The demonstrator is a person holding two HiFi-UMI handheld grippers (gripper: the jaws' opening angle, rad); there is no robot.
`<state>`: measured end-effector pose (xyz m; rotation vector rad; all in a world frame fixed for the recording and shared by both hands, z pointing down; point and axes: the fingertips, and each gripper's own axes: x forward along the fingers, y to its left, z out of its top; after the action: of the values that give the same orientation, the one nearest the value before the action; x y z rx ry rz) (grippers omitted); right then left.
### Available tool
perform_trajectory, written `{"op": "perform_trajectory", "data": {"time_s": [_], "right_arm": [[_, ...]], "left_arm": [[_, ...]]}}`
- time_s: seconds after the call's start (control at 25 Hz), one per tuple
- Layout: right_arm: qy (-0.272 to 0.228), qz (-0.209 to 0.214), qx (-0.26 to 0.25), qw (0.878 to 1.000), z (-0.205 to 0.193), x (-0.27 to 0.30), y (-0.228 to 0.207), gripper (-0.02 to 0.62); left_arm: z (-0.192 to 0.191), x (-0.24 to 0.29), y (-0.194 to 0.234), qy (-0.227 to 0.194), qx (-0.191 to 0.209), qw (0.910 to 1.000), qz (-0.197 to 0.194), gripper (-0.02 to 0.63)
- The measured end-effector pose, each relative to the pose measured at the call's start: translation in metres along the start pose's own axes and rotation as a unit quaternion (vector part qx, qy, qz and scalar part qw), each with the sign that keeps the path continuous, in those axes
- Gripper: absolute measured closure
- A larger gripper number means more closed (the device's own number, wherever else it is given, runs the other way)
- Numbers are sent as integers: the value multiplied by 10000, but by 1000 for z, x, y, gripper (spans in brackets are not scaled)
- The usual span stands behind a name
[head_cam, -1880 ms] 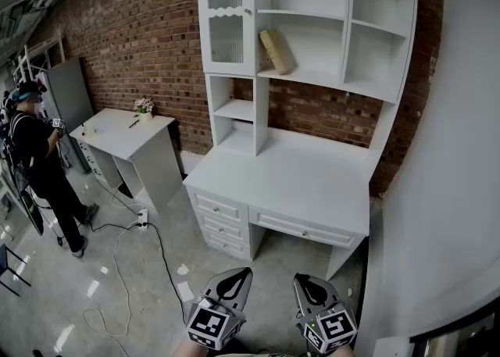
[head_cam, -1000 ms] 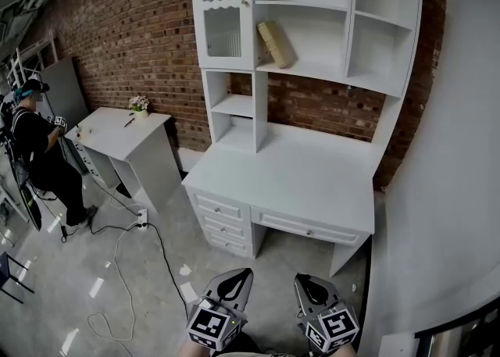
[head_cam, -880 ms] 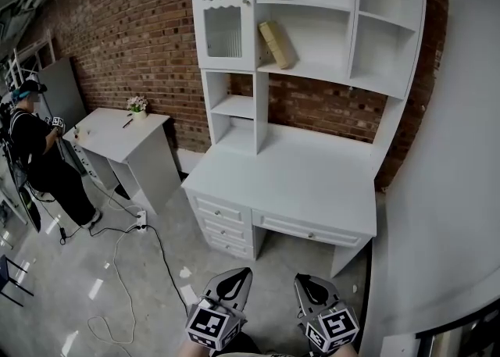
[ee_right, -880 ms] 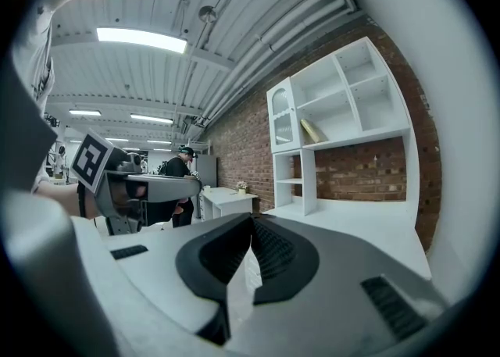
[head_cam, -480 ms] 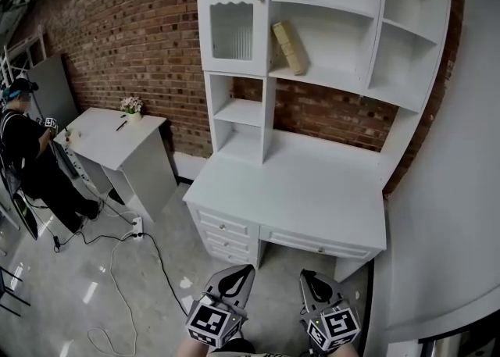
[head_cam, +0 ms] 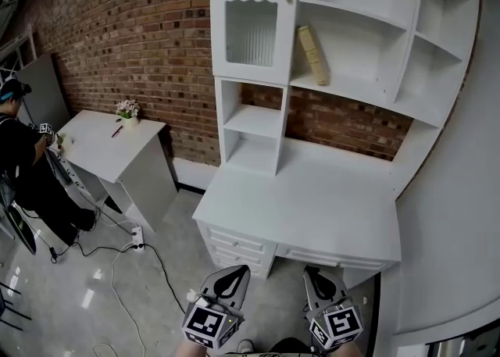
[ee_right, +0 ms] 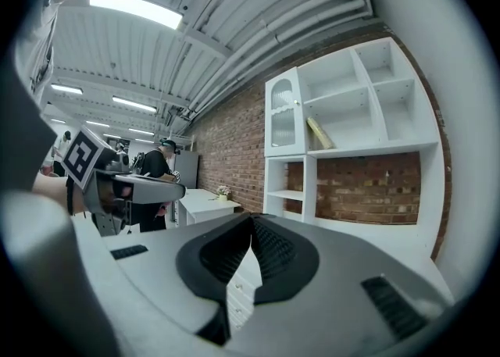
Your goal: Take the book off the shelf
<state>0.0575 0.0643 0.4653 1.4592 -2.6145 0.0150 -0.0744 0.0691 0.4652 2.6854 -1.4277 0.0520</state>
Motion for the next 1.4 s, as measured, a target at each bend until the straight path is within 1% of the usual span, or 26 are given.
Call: {"op": "perform_trajectory", "data": {"time_s": [0.16, 0.36, 0.52, 0.72, 0.96, 1.08, 1.16, 1.24, 1.4], "right_arm": [[46, 51, -8, 10000, -1, 36, -6, 589], [-10, 201, 19, 9998, 3, 90, -31, 589], [-116, 435, 23, 9990, 11, 144, -62, 588], [-255, 671, -33, 9974, 31, 213, -112, 588], [-460, 808, -81, 9956, 55, 274, -172, 589], [-481, 782, -170, 9956, 60, 295, -198, 588], [-497, 697, -209, 9961, 63, 308, -214, 589], [-509, 580, -229, 9968, 67, 317, -225, 588], [-594, 240, -325, 9974, 85, 335, -241, 588]], "left_arm": [[-2, 15, 28, -58, -21, 10000, 50, 603], [2, 55, 63, -63, 26, 9998, 207, 603], [16, 101, 94, -100, 199, 9988, 431, 603], [41, 162, 131, -13, 209, 9970, 743, 603], [66, 238, 168, -276, 332, 9945, 952, 603], [71, 272, 178, -300, 334, 9945, 947, 603], [71, 292, 183, -271, 343, 9953, 859, 603], [74, 307, 185, -256, 352, 9964, 729, 603], [86, 336, 201, -369, 463, 9971, 479, 603]]}}
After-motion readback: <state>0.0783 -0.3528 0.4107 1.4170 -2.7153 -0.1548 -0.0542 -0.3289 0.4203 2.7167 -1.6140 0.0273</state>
